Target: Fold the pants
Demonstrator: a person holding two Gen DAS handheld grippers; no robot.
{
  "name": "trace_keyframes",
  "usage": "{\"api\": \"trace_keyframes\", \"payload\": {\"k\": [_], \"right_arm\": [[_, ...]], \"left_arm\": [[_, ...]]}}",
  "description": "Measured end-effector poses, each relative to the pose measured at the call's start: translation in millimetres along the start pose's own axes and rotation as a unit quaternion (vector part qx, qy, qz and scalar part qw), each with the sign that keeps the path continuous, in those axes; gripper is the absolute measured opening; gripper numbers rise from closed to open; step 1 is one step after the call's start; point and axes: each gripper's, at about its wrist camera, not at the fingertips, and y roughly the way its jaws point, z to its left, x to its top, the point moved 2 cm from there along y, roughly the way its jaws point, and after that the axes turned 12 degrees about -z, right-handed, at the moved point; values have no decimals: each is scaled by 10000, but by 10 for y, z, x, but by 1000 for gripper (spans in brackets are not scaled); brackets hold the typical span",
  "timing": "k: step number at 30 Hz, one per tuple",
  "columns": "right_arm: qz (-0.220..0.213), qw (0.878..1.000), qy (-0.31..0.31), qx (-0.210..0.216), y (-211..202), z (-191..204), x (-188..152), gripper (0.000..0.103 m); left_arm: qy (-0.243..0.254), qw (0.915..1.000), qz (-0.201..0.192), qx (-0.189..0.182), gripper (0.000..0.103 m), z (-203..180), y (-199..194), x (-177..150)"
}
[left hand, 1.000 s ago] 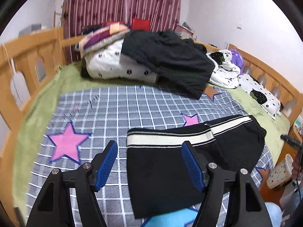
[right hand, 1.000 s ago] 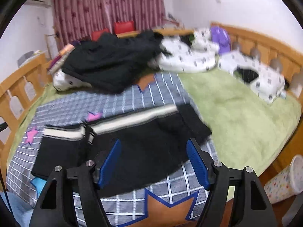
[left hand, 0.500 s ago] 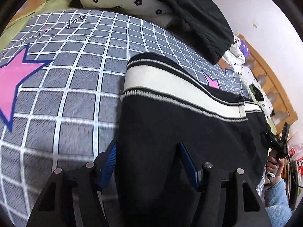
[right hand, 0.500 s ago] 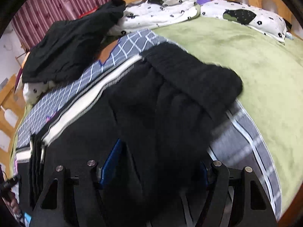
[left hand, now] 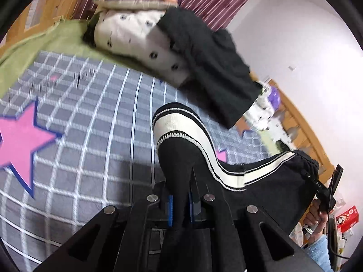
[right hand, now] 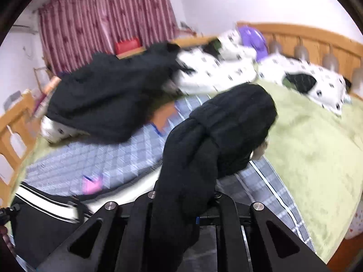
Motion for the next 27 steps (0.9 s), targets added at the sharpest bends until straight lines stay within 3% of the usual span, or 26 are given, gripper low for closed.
{"api": "trace_keyframes", "payload": {"k": [4,8,11,13,14,16,18,20,22,27], "right_arm": [[-249,9979,-142,585,-166,448,227,12],[-78,9923,-239,1209,-121,813,99,13],[375,9891,-395,1367,154,930,-283,15],[1007,9855,-446,1289,471,907,-711,17],[1372,9833,-513,1077,644,859,-971,17],[1852,9778,-636,752,782,744,-1299,20],[1965,9739,-501,1016,675,619,-1390,25],[2031,9713,-712,1012,524,565,-1361,41],[1845,9721,-1199,816,282,516,-1236,46],[1238,9776,-1489,829,40,508,-874,46]], "left_arm": [[405,9970,-445,486,10,200,-450,389],[435,9930,-351,1038,10,698,-633,566],[445,9876,-40,1504,11,1149,-523,362],[240,9837,342,1747,12,1465,-336,124],[208,9803,438,1914,15,1570,-266,37],[194,9731,453,2249,32,1757,-186,-136],[367,9674,359,2480,36,1727,-234,-131],[837,9523,143,2932,36,1598,-344,-41],[1188,9422,-91,3132,36,1449,-441,71],[1152,9559,-214,2694,38,1198,-355,289]]}}
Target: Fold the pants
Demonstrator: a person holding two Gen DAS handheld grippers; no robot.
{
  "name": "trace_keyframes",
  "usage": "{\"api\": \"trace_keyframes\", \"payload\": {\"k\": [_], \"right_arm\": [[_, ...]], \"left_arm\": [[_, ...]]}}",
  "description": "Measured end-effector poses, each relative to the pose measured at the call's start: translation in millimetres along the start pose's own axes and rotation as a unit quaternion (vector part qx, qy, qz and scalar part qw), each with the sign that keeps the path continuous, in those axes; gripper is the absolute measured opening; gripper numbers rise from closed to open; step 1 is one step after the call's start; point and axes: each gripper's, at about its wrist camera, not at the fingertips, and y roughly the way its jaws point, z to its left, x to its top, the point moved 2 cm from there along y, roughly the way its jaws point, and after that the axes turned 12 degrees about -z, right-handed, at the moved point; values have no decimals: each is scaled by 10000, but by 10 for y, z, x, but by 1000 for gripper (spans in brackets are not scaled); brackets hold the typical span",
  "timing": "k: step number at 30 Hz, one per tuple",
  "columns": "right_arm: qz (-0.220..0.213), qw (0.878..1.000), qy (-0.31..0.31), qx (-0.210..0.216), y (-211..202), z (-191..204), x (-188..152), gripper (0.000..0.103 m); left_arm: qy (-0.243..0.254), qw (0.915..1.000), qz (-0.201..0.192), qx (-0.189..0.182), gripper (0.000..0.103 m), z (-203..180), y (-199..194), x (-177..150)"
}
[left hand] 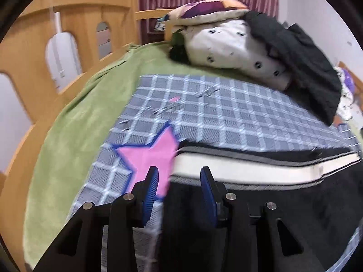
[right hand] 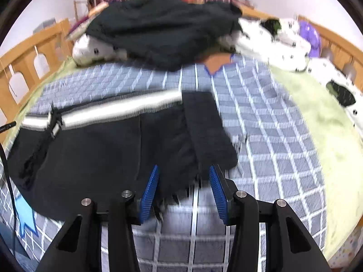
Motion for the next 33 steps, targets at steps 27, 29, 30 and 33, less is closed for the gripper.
{"api": "trace_keyframes", "payload": {"k": [27,29,30,33], "right_arm": [[59,9983,579,-89,386,333,180,45],[-27,9986,533,9,135,410,192,45],[-116,9989,451,16,1,454,198,45],[-290,9994,185,60,-333,578,177,46]], "left_arm": [[-139,9811,916,-1697,49,-1059,-164,-833],[118,9688,1088,-2223,49,-1459,-335,-1007],[270,9638,1166,-2383,49,-1623,-394,-1081],[917,9739,836,-1899,48,-1868,-564,-1210]]}}
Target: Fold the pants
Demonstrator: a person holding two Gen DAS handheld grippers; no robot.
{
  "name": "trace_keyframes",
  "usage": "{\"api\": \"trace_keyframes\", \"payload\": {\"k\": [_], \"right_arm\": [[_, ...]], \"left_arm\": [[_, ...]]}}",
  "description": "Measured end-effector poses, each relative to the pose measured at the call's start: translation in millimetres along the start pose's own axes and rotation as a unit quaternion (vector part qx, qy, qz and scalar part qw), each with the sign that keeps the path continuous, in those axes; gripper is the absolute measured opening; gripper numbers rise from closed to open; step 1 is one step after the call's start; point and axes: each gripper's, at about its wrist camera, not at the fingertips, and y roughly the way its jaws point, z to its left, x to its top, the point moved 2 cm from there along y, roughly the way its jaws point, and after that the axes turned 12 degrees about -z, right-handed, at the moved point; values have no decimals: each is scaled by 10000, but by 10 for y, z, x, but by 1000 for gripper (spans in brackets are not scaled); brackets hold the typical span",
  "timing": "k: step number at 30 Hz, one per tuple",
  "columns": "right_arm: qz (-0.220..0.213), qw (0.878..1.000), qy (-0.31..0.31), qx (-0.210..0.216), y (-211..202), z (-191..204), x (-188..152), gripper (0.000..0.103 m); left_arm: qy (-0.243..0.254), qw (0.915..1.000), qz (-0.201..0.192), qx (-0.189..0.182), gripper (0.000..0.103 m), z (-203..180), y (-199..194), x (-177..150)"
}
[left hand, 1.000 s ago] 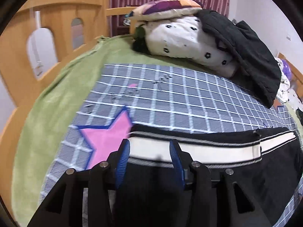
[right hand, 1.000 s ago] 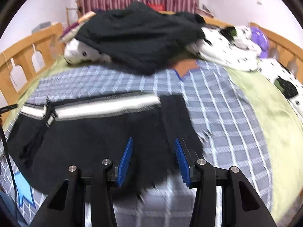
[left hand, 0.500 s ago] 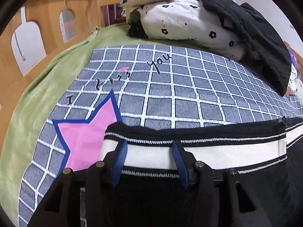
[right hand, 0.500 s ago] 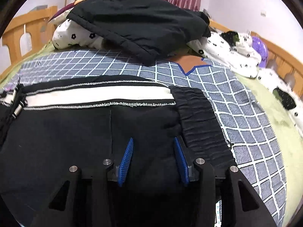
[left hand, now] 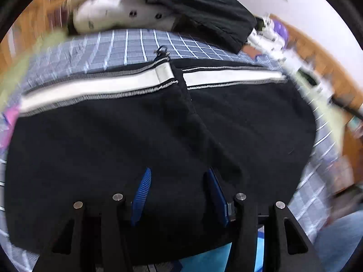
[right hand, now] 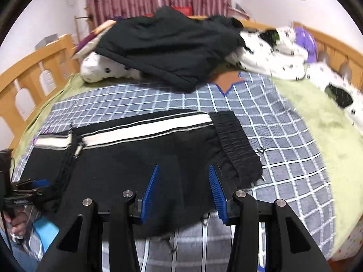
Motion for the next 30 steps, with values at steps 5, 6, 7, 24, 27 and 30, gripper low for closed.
{"api": "trace_keyframes", "payload": {"k": [5,6,7,24,27,30], "right_arm": [[100,9994,-60,337,-231,199,-31,46],[146,9989,-110,442,-233,299,-16,47],[189,9984,-158,502,-225,383,2,47],[1471,9619,-827,2153,573,2399,-514,24],[1703,9616,-726,2028,732,2446,-642,17],[1357,9622,-718,2248,589,2388,-571,7]], "left_arm": [[-801,9949,129,-593,50,309,-275,-15],[-786,9959,120,-425,50,377,-349,-29],[-661,9977,56,-116,50,451,-448,-51],[-1561,9713,-629,1681,56,1921,-1404,-573],[-1832,9700,-643,1465,56,2065,-1428,-692],[-1938,9692,-662,1366,56,2099,-1386,-749]]}}
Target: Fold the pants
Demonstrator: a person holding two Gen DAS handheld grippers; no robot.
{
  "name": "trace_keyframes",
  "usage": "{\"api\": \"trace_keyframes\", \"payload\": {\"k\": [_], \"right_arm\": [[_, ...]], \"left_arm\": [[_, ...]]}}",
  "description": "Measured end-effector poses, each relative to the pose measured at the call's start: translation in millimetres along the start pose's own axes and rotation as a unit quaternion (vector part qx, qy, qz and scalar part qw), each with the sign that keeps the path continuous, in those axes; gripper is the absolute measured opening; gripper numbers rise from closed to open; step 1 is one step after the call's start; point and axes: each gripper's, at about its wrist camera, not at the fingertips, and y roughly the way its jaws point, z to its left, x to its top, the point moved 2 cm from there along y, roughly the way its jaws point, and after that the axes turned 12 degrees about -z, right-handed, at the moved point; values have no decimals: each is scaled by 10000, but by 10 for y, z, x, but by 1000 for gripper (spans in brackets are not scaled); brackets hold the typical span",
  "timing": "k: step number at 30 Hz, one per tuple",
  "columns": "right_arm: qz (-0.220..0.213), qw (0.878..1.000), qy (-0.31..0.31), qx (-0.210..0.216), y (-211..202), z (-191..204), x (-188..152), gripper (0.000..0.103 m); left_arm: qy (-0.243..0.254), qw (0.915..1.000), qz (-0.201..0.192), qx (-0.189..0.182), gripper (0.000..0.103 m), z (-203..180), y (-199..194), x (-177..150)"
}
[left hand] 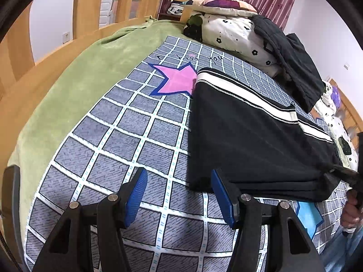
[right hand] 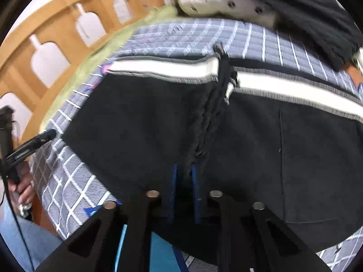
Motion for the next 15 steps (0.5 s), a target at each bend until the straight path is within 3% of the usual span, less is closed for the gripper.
{"api": "trace_keyframes", "payload": {"k": [2,4,8,11,15], "right_arm": [[-332,9980,372,383,-183,-69,44,7],[-369,9953,651,614,-249,-128,34,7],[329,9985,362,225,137,-47,-232,8],[219,9996,126,137,83,27,-212,9],[18,9988,380,313,-83,-20,-197,10]], "left_arm": [[-40,9999,-71,-143,56,-5,-3,-11],[-77,9996,-97,-259,56,-30,0,-7],[-142,9991,-28,-394,56,-81,57,9],[-30,9994,39,-342,56,-140,137,0],[124,9994,305,-133,57,-189,324,-57]]}}
